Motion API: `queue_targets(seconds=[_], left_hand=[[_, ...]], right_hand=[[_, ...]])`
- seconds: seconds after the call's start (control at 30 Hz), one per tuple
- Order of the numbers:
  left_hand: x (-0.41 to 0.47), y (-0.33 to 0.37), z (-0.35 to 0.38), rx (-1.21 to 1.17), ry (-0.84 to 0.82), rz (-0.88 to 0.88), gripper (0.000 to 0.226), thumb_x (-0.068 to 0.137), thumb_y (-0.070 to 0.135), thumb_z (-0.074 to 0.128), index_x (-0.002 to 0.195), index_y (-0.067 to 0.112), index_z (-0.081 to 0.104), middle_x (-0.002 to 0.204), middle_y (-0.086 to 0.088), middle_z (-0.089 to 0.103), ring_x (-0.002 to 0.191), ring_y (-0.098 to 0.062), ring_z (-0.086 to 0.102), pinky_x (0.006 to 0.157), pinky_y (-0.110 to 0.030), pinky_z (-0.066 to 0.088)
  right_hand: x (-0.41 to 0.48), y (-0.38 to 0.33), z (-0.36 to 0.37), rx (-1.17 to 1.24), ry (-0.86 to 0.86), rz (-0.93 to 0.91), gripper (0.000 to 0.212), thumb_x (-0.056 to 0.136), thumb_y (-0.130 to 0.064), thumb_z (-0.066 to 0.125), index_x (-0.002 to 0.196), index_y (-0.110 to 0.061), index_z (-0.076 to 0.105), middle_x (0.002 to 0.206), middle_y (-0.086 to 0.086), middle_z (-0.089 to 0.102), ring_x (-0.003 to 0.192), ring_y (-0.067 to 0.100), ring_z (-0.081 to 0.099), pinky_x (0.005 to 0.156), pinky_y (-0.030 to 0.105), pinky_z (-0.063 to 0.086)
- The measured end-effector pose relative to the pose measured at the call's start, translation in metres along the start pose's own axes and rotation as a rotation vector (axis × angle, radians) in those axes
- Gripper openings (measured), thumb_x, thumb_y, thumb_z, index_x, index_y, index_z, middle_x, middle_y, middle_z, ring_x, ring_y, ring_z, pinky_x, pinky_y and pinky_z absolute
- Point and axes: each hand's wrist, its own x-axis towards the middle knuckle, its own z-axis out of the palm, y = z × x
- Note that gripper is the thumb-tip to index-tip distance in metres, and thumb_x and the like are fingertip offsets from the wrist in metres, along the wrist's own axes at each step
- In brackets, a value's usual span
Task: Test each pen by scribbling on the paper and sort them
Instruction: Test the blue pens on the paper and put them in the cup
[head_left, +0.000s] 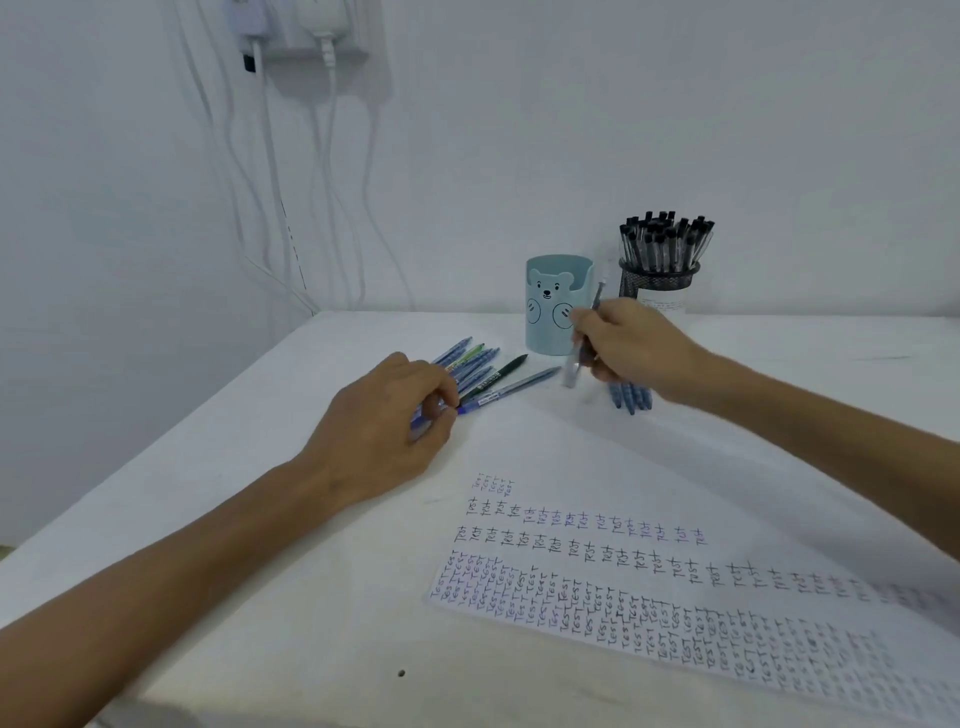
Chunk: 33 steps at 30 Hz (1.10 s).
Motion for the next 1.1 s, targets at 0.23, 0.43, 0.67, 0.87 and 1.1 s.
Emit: queue_targets(seconds=[0.23,0.43,0.67,0.87,1.1], left_hand=[[0.002,-0.004,0.004,0.145,0.049,0.041,0.018,0.089,0.044,0.063,0.100,0.031,0.070,0.091,0.016,0.058,0.087,-0.008,0.039,0.071,-0.026,0.034],[0.003,-0.005,0.005,0.094,-0.001,0.022,0.022,0.090,0.047,0.058,0.101,0.033,0.071,0.090,0.019,0.056,0.089,-0.008,0.043,0.073,-0.026,0.036],[0.001,-0.002,0.004,0.058,0.016,0.030,0.021,0.091,0.044,0.056,0.099,0.028,0.067,0.091,0.016,0.058,0.089,-0.010,0.048,0.073,-0.024,0.038],[0.000,-0.002,0.002,0.040,0.013,0.026,0.011,0.091,0.033,0.063,0.099,0.025,0.065,0.092,0.016,0.058,0.088,-0.008,0.047,0.073,-0.016,0.037],[0.000,-0.003,0.002,0.010,-0.003,-0.001,0.012,0.091,0.026,0.071,0.101,0.025,0.065,0.093,0.017,0.058,0.090,-0.004,0.045,0.076,-0.008,0.036]], right_hand=[[0.017,-0.003,-0.018,-0.625,-0.102,0.041,0.034,0.092,-0.027,0.072,0.070,-0.008,0.055,0.048,-0.002,0.058,0.049,0.012,0.058,0.043,0.020,0.041],[0.004,-0.003,0.006,-0.986,0.096,-0.140,0.045,0.099,-0.040,0.059,0.125,-0.004,0.052,0.101,0.009,0.054,0.095,0.028,0.052,0.071,0.035,0.043],[0.011,0.012,0.030,-1.029,-0.126,-0.774,0.031,0.105,-0.033,0.048,0.134,-0.025,0.059,0.127,0.002,0.052,0.118,0.021,0.047,0.078,0.035,0.047],[0.017,0.014,0.029,-0.974,-0.069,-0.988,0.029,0.107,-0.032,0.041,0.114,-0.015,0.064,0.108,0.001,0.067,0.106,0.025,0.056,0.081,0.037,0.054],[-0.004,0.007,0.033,-0.688,0.089,-0.784,0.055,0.092,-0.067,0.043,0.081,-0.013,0.049,0.075,-0.002,0.050,0.075,0.019,0.040,0.075,0.035,0.032]])
